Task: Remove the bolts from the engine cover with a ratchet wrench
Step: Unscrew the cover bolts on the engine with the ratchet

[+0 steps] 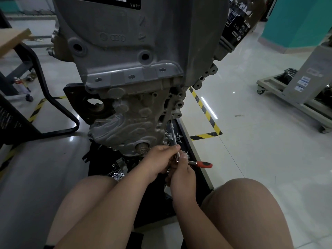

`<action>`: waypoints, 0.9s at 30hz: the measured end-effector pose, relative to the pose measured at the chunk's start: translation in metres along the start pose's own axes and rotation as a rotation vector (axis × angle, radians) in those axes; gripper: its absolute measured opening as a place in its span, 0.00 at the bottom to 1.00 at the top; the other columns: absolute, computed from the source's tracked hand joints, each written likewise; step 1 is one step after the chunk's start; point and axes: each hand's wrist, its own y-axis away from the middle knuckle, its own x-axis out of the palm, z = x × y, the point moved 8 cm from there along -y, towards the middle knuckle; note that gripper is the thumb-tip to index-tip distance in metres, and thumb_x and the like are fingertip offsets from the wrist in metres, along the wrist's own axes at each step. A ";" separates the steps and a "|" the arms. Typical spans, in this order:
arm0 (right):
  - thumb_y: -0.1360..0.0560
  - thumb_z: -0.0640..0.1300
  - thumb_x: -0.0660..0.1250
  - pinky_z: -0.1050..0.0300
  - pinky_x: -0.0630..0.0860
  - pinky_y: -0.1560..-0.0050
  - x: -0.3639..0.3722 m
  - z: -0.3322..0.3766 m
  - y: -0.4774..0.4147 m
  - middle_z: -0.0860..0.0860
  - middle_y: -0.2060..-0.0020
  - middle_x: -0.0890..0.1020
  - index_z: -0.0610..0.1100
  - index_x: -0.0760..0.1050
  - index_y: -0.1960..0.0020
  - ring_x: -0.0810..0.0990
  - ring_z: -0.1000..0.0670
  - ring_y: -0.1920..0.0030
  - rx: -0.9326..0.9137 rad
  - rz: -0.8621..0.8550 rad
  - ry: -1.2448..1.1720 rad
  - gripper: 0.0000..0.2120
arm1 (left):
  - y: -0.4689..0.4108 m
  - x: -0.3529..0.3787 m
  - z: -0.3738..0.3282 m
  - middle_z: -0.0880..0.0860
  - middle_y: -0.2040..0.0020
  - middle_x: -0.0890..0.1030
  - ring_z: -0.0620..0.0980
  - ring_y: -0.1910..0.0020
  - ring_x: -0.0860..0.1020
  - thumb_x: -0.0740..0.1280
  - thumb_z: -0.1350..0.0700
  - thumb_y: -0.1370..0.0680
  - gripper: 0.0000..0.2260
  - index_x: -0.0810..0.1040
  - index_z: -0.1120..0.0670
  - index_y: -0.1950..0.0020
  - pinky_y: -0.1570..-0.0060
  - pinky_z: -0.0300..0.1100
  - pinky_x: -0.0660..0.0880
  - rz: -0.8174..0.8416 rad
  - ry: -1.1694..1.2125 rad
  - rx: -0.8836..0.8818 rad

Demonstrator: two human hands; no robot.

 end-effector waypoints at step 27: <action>0.20 0.52 0.62 0.72 0.69 0.68 0.000 0.014 0.002 0.52 0.62 0.82 0.45 0.77 0.51 0.80 0.61 0.63 -0.201 0.011 0.071 0.11 | 0.002 -0.006 -0.004 0.46 0.75 0.79 0.39 0.78 0.74 0.68 0.55 0.22 0.11 0.81 0.56 0.64 0.78 0.28 0.66 -0.055 0.038 0.037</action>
